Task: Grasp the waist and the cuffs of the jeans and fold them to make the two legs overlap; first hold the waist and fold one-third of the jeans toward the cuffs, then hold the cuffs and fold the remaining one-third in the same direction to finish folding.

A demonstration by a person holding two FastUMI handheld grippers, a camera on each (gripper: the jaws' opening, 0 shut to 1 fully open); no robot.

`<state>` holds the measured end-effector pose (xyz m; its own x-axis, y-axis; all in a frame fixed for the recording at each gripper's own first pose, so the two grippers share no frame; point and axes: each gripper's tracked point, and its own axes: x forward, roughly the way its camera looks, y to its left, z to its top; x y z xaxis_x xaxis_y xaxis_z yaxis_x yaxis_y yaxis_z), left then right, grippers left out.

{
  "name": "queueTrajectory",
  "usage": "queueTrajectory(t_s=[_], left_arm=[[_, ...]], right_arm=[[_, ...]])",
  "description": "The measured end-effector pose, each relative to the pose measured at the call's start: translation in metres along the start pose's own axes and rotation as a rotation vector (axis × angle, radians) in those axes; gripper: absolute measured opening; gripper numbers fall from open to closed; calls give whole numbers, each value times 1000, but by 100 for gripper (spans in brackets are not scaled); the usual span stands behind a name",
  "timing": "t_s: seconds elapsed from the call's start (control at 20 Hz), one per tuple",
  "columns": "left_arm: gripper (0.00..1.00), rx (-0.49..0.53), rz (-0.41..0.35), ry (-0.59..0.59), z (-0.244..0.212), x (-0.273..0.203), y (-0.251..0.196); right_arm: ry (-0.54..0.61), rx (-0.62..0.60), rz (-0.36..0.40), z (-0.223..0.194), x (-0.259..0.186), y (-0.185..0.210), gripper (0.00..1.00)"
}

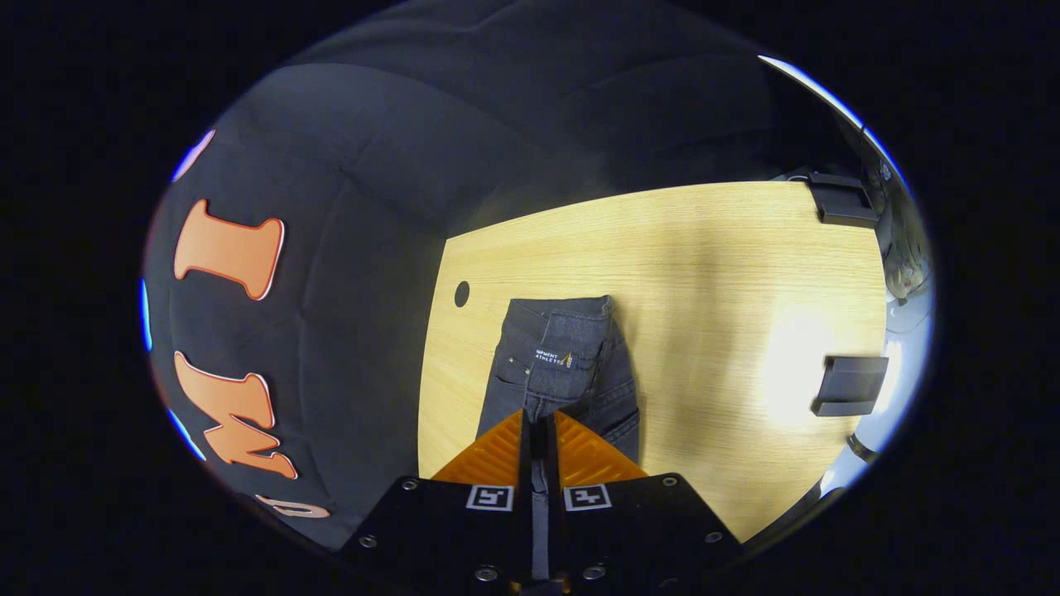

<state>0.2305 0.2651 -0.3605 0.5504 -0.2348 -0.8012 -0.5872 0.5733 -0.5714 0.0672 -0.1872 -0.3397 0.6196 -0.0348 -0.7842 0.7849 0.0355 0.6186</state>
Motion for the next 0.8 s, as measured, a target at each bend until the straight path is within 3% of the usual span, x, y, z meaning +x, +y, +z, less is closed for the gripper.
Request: queueTrajectory(t_s=[0.2,0.6,0.8], left_arm=[[1,22,2,15,14,8,-13],[1,54,26,-70,57,27,-63],[1,50,85,-66,71,56,-70]], right_arm=[[7,8,21,0,6,22,9],[76,0,48,12,56,58,10],[96,10,27,24,84,66,10]])
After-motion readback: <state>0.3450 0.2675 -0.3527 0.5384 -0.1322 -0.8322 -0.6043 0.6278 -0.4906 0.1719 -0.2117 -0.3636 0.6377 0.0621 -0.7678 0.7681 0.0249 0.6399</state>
